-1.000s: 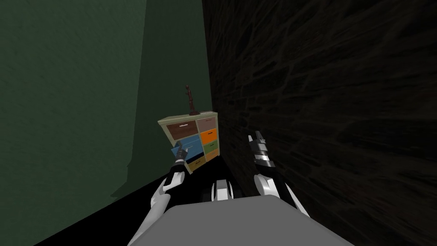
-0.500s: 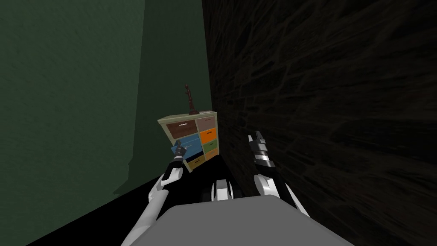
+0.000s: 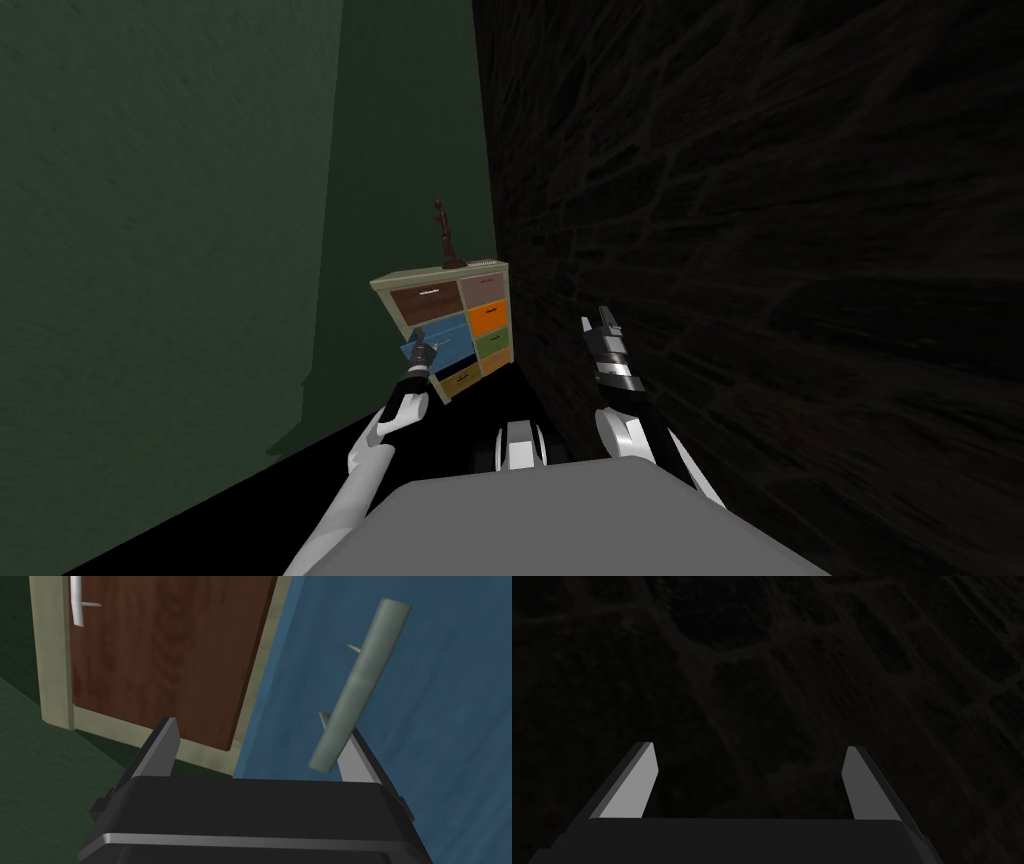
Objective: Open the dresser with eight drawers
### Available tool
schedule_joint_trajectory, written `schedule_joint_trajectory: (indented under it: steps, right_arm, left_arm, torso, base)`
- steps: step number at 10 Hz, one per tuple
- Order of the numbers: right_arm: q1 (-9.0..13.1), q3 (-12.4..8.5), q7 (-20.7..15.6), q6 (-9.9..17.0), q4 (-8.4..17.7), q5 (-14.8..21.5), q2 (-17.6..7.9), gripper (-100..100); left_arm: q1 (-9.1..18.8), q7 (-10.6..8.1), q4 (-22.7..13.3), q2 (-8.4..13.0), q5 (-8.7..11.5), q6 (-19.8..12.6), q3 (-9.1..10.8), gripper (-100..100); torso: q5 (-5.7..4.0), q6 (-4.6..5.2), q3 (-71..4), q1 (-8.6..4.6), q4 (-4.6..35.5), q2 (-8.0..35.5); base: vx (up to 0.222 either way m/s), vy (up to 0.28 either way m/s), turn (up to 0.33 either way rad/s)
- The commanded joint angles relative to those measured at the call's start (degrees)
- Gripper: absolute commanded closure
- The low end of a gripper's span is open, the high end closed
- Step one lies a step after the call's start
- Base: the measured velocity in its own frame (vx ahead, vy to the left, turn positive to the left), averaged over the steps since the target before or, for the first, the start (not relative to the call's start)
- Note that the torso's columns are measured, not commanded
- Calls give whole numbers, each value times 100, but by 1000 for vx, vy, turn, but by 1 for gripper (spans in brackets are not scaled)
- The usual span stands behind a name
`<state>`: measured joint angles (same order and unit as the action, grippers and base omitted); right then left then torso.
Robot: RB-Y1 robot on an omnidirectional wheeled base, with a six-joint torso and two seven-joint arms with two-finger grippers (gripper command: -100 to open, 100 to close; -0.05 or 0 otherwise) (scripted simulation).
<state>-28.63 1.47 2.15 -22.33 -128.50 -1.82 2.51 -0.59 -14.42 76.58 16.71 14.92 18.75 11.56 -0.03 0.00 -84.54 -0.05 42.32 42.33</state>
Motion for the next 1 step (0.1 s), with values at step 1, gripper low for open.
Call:
schedule_joint_trajectory:
  steps: [1]
  right_arm:
    - [0,1,0,0,0,0,0,0]
  left_arm:
    - [-1,0,-1,0,0,-1,0,0]
  torso:
    - [1,0,0,1,-1,-1]
  base:
    - [0,0,0]
